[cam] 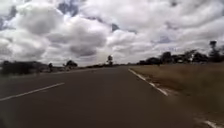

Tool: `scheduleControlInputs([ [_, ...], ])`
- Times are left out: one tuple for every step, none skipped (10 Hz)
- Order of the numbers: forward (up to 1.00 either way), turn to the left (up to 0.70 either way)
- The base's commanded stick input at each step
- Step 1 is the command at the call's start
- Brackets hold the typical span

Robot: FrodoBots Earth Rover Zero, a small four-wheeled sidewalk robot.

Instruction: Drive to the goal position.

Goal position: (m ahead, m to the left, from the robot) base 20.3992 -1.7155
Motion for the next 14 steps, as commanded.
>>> scheduleControlInputs([
  [0.76,-0.14],
  [0.76,-0.33],
  [0.77,-0.37],
  [0.78,-0.33],
  [0.77,-0.35],
  [0.76,-0.35],
  [0.76,-0.2],
  [0.76,0.0],
  [0.76,0.0],
  [0.76,0.0],
  [0.76,0.0],
  [0.75,0.0],
  [0.74,0.0],
  [0.74,0.0],
])
